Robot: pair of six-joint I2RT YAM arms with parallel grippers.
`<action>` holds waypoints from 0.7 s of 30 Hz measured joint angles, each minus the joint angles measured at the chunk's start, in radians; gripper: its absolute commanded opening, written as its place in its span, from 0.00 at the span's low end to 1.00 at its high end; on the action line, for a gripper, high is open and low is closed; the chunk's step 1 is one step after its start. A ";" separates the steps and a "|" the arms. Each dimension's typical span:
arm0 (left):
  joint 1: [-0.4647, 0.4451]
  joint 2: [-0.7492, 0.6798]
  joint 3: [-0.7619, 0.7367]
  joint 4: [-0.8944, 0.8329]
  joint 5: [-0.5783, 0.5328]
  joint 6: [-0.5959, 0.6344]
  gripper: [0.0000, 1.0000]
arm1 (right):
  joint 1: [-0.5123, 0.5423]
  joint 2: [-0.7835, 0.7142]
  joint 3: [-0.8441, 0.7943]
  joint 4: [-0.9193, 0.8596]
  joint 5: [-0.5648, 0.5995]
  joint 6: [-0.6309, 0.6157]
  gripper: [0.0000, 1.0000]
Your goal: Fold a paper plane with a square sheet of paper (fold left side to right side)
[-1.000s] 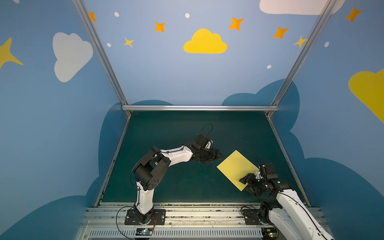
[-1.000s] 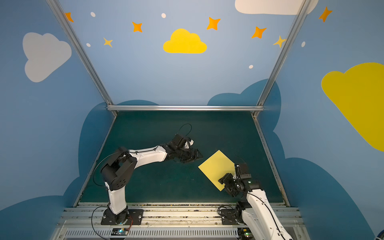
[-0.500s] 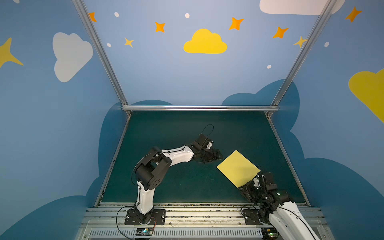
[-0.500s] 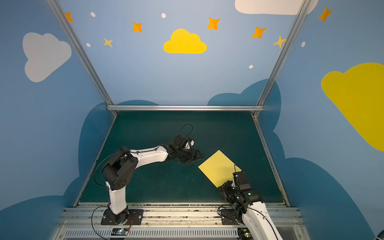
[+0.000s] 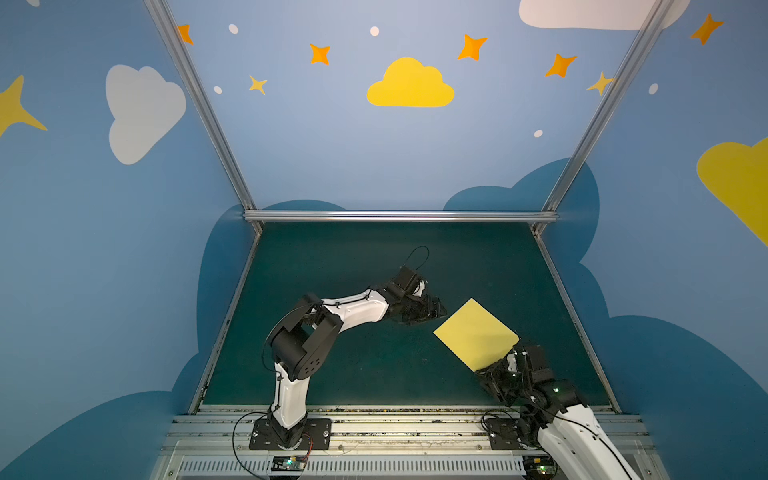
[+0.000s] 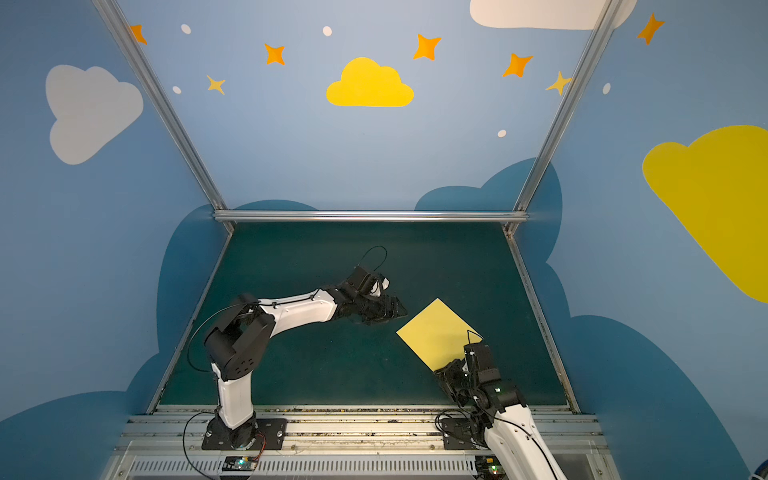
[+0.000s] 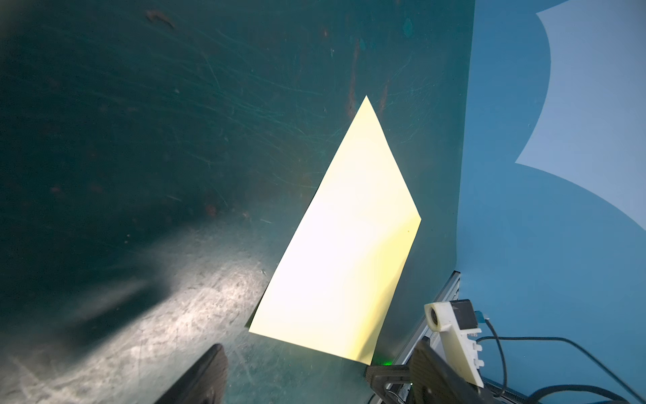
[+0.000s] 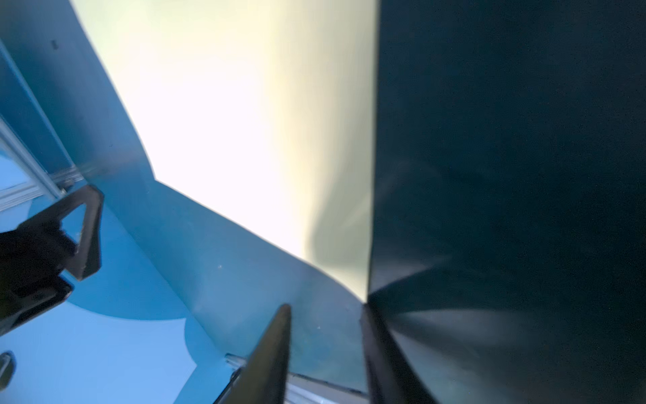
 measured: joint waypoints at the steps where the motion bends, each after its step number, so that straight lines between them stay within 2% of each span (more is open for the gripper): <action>1: 0.000 0.000 0.000 -0.002 0.000 0.000 0.83 | 0.000 0.000 0.006 -0.006 0.014 -0.003 0.46; 8: -0.001 0.000 0.007 -0.013 -0.002 0.003 0.83 | 0.000 0.000 0.016 -0.024 0.051 0.009 0.45; 14: -0.001 0.000 0.011 -0.016 -0.002 0.007 0.83 | 0.000 0.032 0.007 0.020 0.064 0.032 0.30; 21: -0.001 0.000 0.011 -0.016 -0.002 0.011 0.83 | 0.000 0.086 0.000 0.099 0.088 0.053 0.25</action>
